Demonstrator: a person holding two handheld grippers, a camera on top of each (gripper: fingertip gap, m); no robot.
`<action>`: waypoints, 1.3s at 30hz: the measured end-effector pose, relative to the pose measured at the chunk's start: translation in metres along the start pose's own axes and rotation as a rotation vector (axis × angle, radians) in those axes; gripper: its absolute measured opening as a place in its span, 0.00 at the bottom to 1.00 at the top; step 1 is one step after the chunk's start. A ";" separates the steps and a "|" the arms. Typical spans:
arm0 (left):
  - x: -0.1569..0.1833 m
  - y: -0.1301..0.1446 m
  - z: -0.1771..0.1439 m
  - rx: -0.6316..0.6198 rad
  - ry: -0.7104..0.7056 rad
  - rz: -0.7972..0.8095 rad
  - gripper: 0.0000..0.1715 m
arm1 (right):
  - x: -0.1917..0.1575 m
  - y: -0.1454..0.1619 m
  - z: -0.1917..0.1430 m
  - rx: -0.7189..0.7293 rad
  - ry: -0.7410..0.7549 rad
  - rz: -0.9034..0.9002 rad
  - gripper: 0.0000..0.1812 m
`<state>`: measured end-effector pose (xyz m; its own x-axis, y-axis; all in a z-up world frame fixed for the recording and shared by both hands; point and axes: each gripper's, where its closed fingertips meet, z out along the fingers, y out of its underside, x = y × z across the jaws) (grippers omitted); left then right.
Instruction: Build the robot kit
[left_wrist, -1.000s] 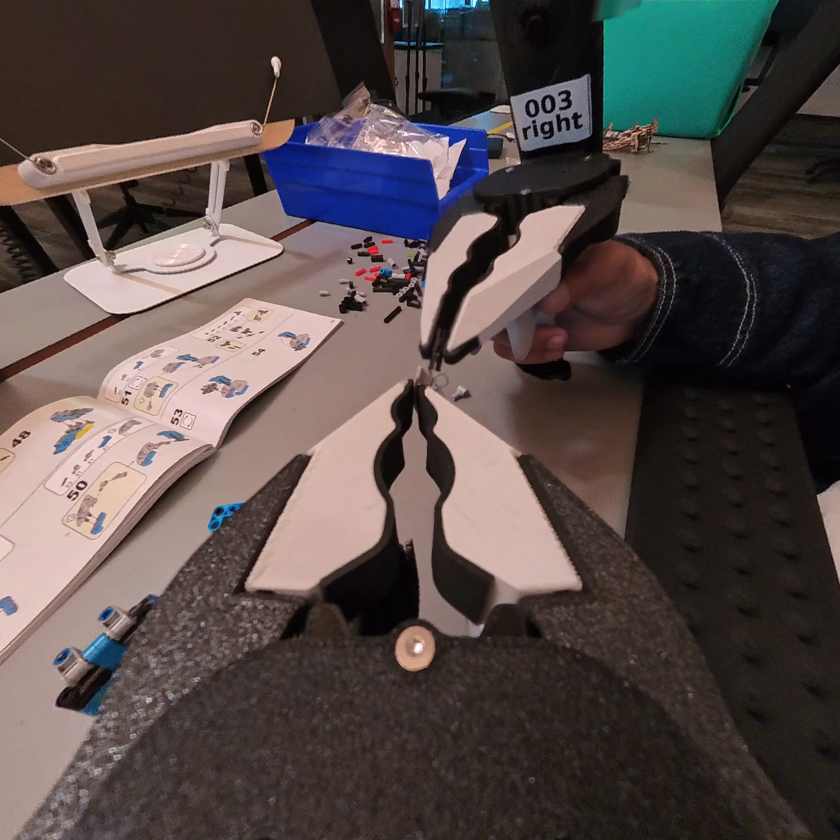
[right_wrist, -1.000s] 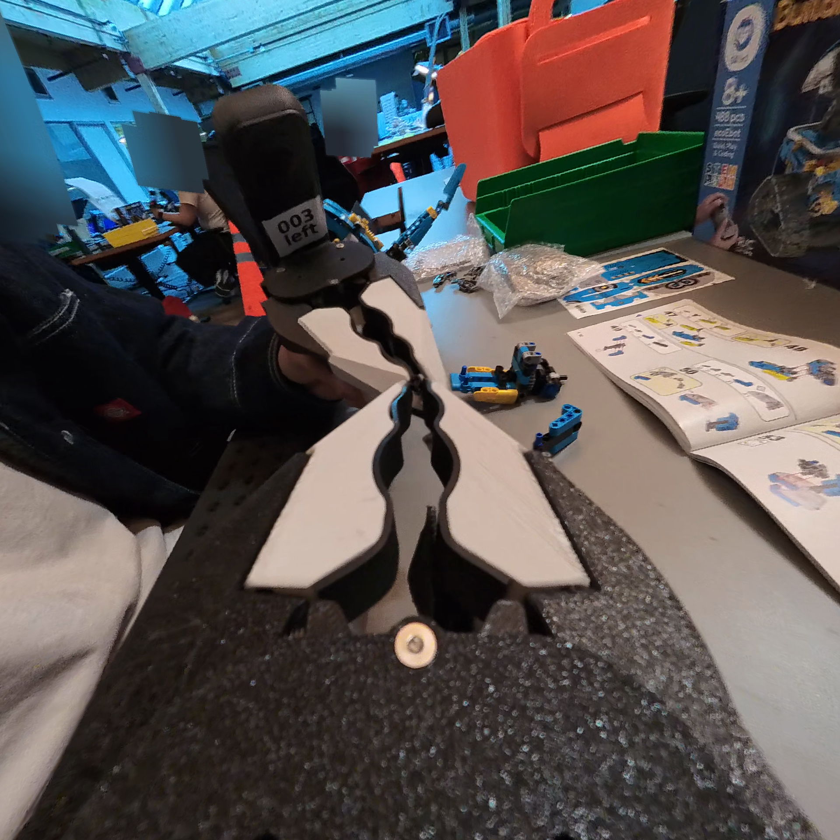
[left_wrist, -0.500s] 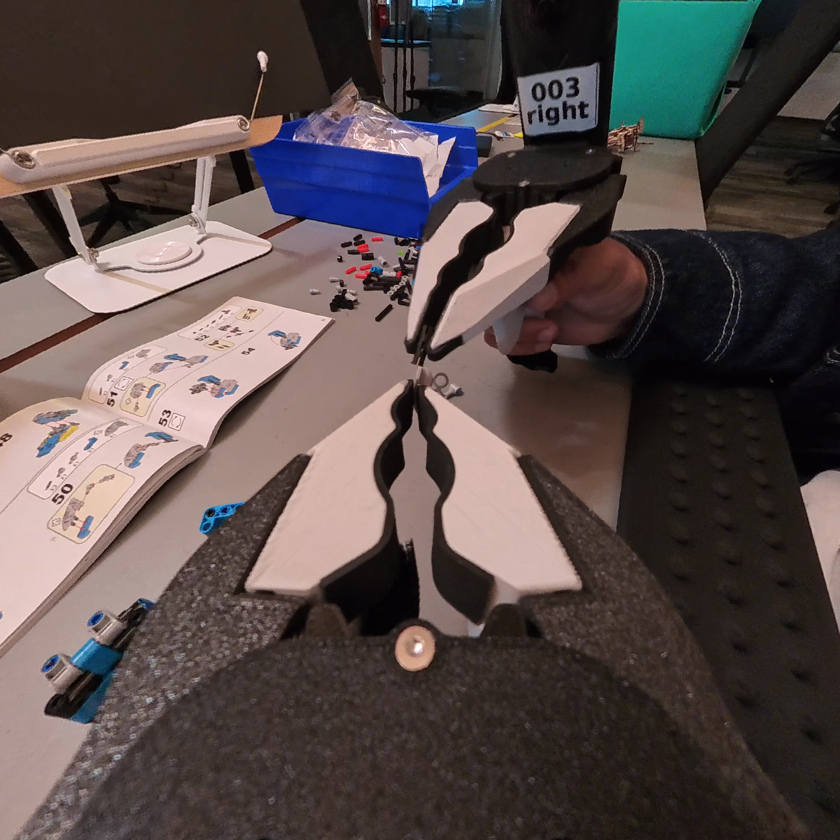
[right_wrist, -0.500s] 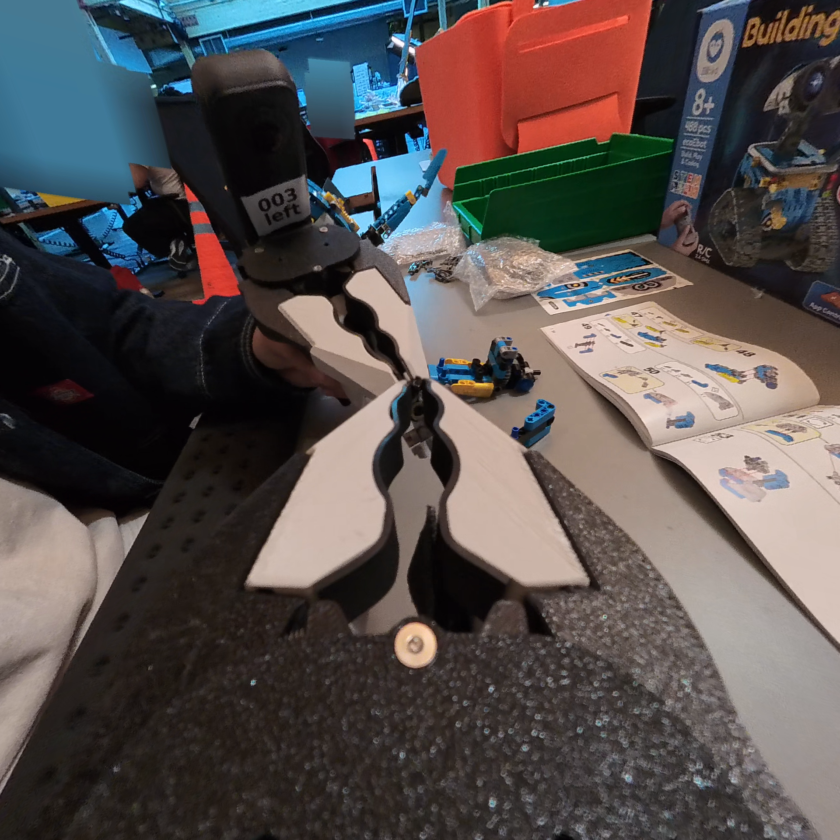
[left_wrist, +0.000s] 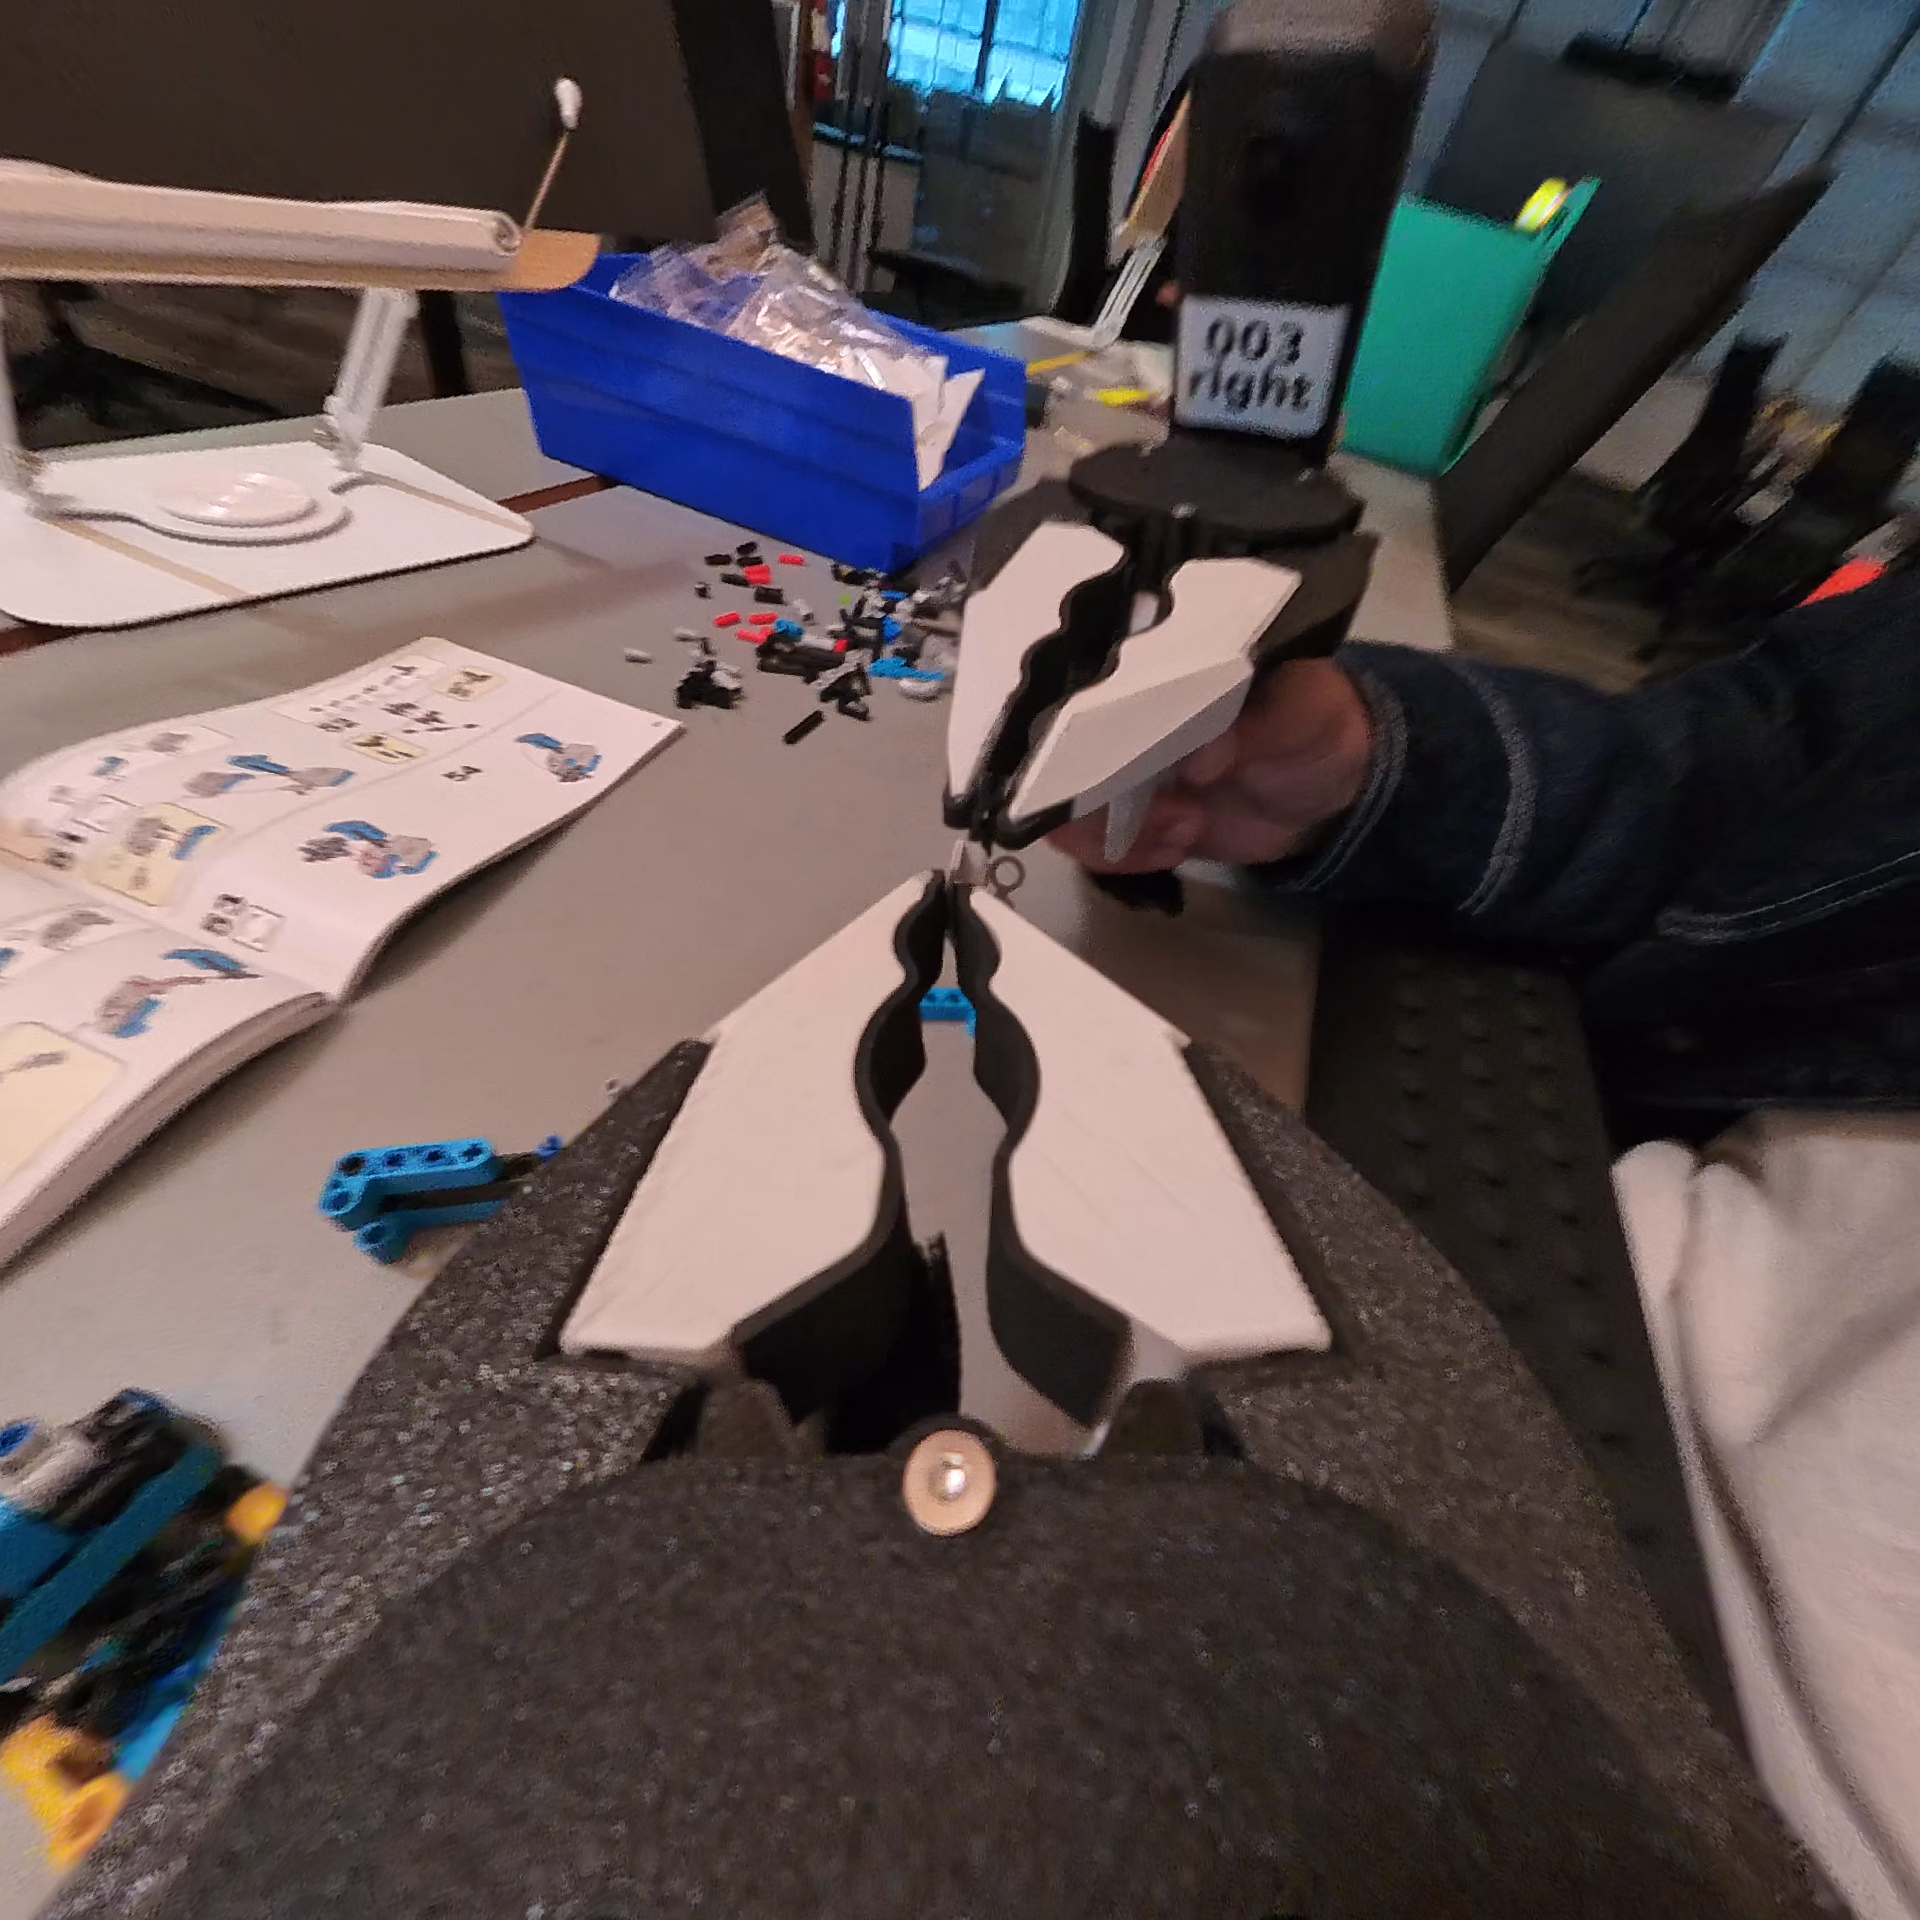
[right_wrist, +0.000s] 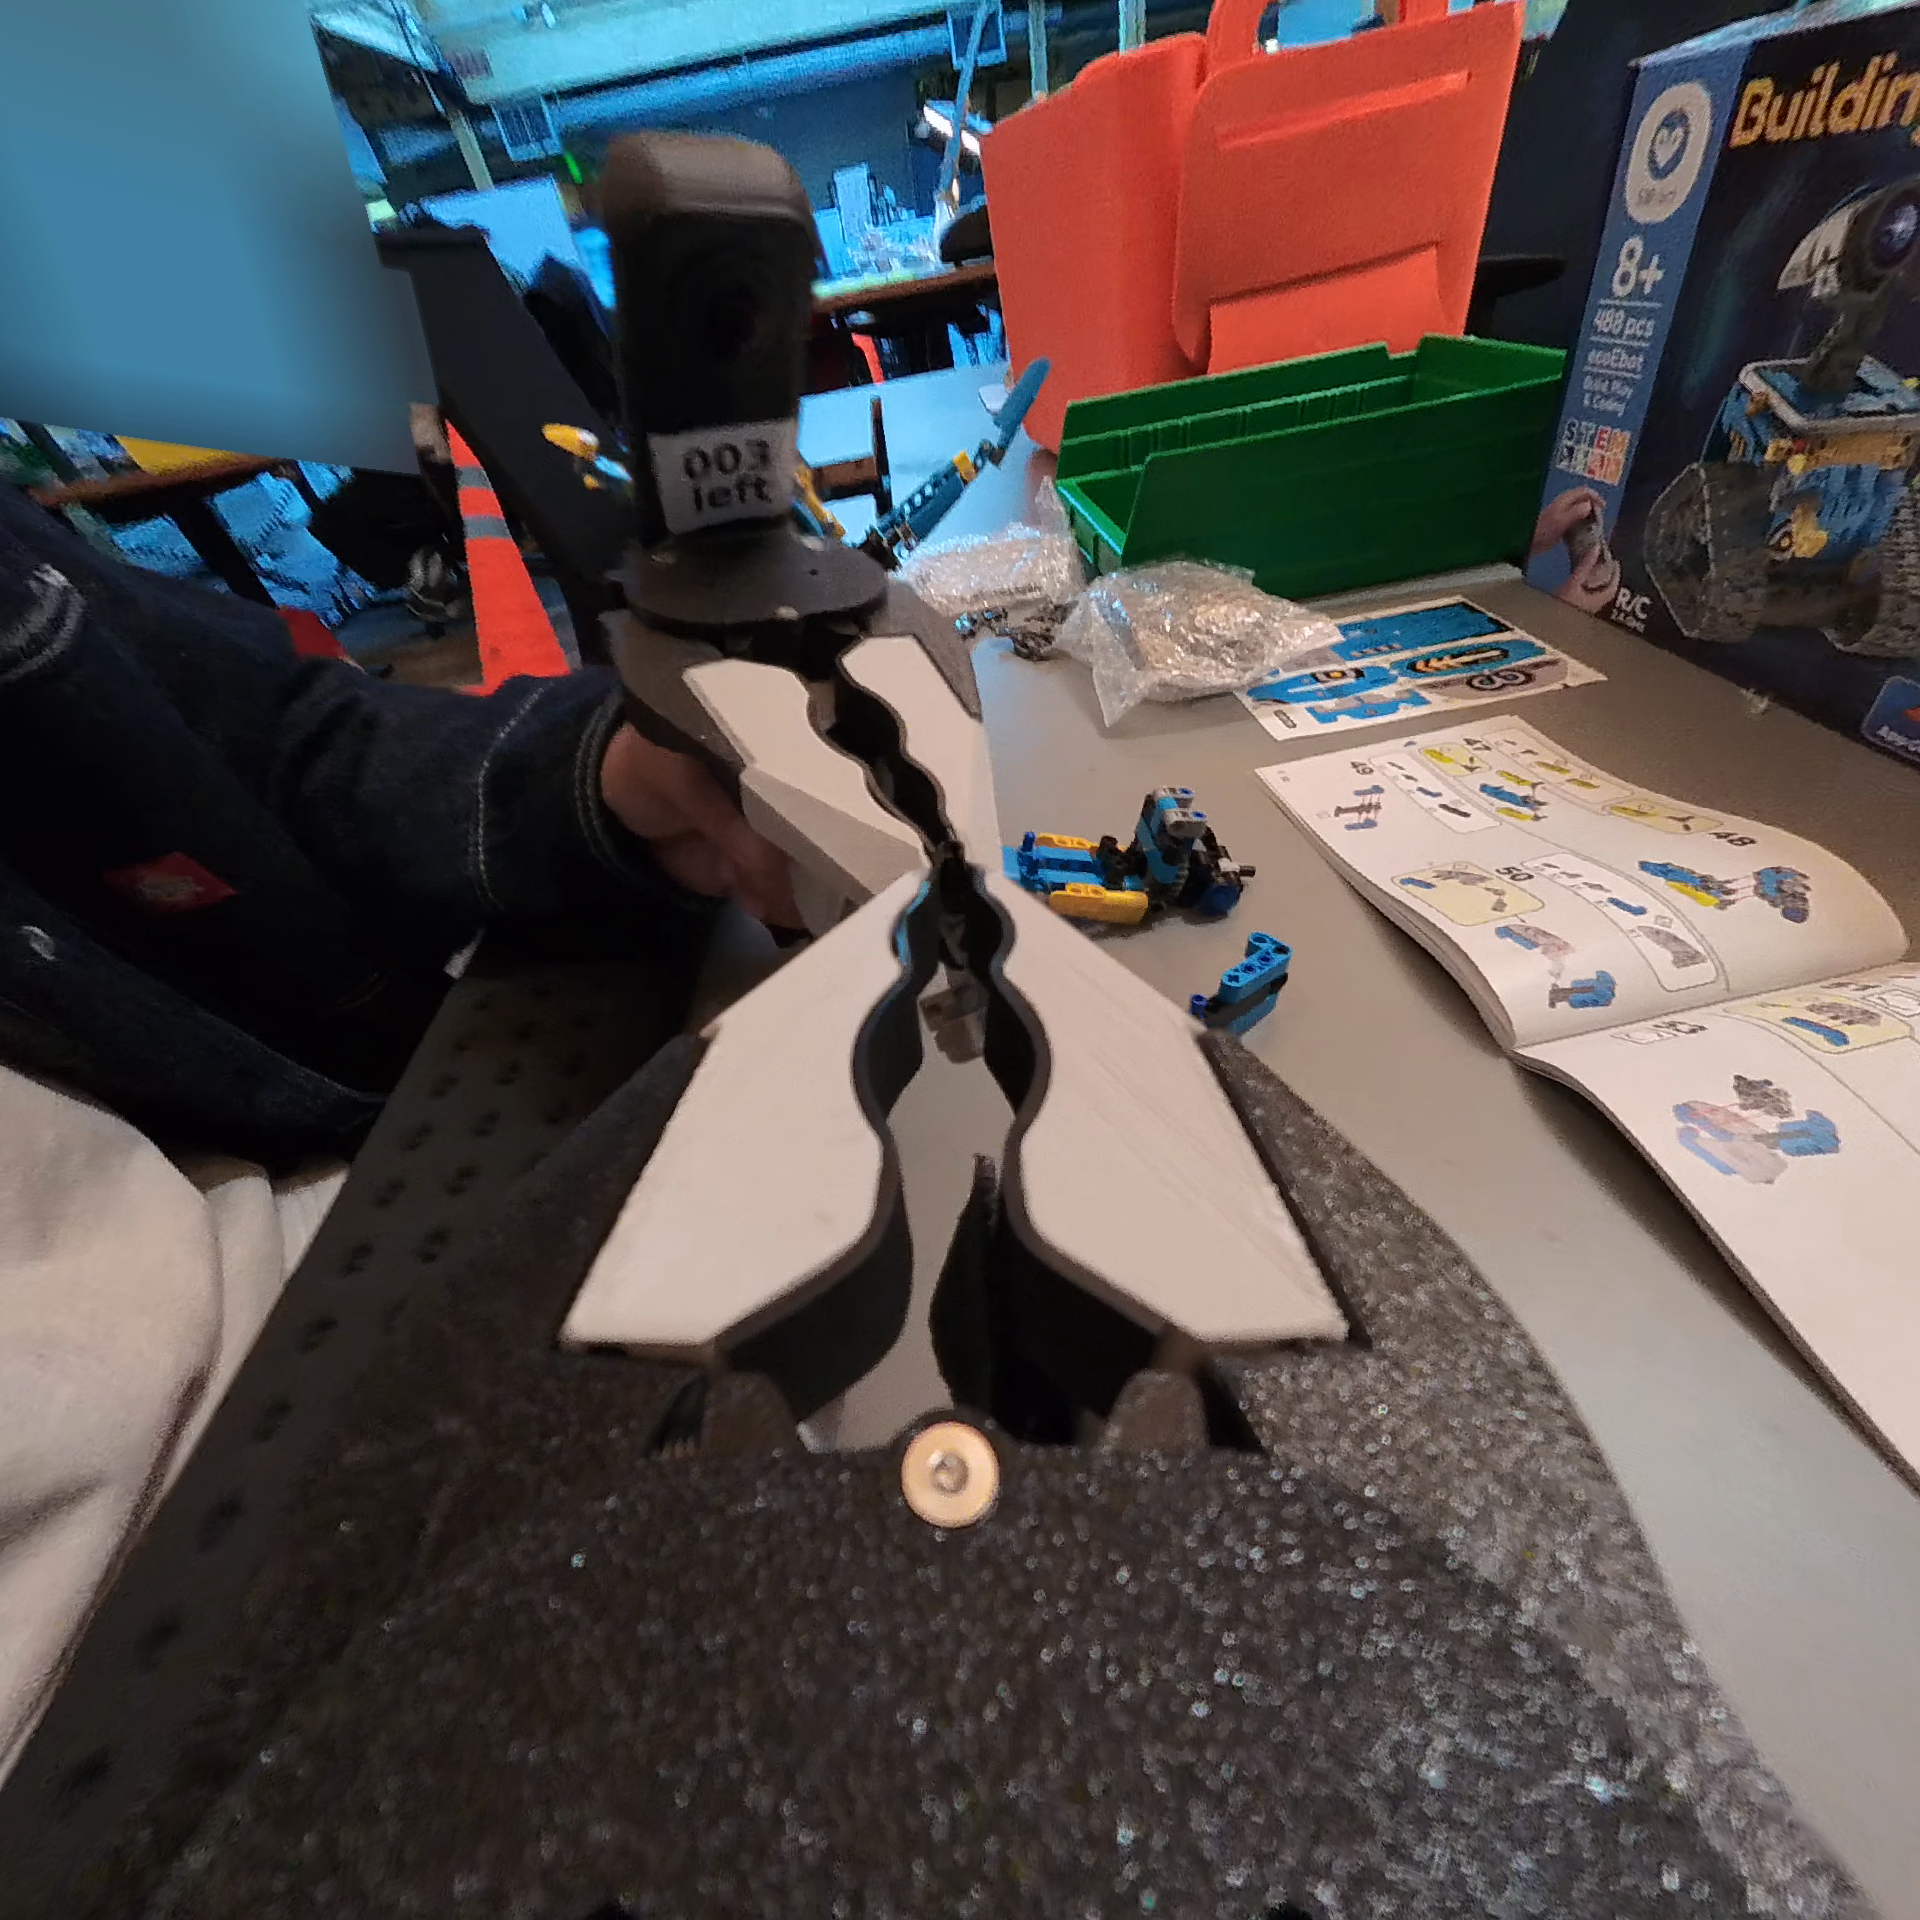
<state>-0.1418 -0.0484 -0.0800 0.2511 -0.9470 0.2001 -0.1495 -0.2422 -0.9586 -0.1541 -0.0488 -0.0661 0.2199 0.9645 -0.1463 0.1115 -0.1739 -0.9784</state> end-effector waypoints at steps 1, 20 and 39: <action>0.002 -0.002 -0.001 0.020 0.033 -0.044 0.00 | -0.001 -0.003 -0.001 0.028 -0.024 0.025 0.01; -0.005 0.010 0.002 -0.043 -0.010 -0.026 0.00 | 0.004 0.010 0.000 -0.049 -0.011 -0.010 0.02; -0.022 0.014 0.001 -0.025 0.020 -0.285 0.00 | 0.014 0.013 0.005 -0.177 0.306 -0.460 0.18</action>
<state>-0.1487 -0.0312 -0.0979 0.2678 -0.8441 0.4645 -0.0990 -0.5037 -0.8582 -0.1545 -0.0368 -0.0818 0.3775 0.8520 0.3628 0.4166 0.1937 -0.8882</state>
